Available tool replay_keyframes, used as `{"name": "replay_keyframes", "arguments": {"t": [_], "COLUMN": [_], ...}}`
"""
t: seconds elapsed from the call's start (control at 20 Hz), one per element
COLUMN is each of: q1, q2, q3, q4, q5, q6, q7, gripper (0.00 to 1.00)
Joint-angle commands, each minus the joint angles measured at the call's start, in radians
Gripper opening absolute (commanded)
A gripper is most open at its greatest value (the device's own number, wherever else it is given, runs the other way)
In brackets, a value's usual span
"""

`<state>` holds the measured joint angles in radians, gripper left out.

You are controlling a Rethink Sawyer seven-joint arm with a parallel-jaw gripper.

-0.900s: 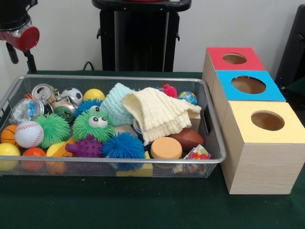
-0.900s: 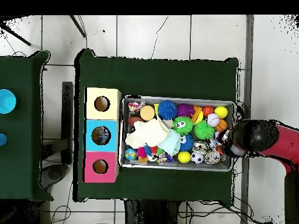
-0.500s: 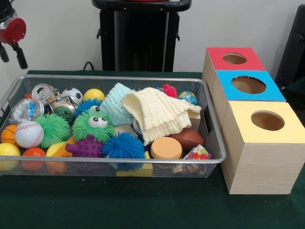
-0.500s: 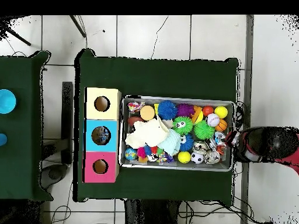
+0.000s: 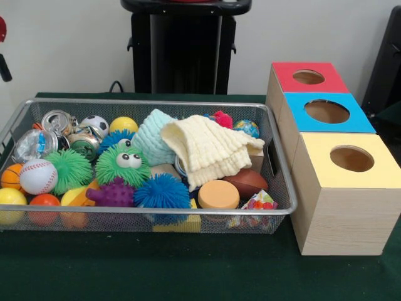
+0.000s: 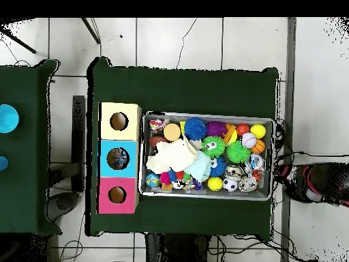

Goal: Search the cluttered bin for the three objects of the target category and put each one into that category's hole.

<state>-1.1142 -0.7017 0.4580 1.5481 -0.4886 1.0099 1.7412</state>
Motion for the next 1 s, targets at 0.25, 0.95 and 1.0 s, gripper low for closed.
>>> {"name": "replay_keyframes", "arguments": {"t": [0.25, 0.95, 1.0], "q1": [-0.042, 0.001, -0.005], "q2": [-0.025, -0.054, -0.038], "q3": [-0.001, -0.059, -0.056], "q4": [0.291, 0.312, 0.298], "q5": [-0.06, -0.027, -0.028], "q6": [-0.206, -0.206, -0.205], "q7": [-0.073, -0.005, -0.018], "gripper": [1.0, 1.0, 1.0]}}
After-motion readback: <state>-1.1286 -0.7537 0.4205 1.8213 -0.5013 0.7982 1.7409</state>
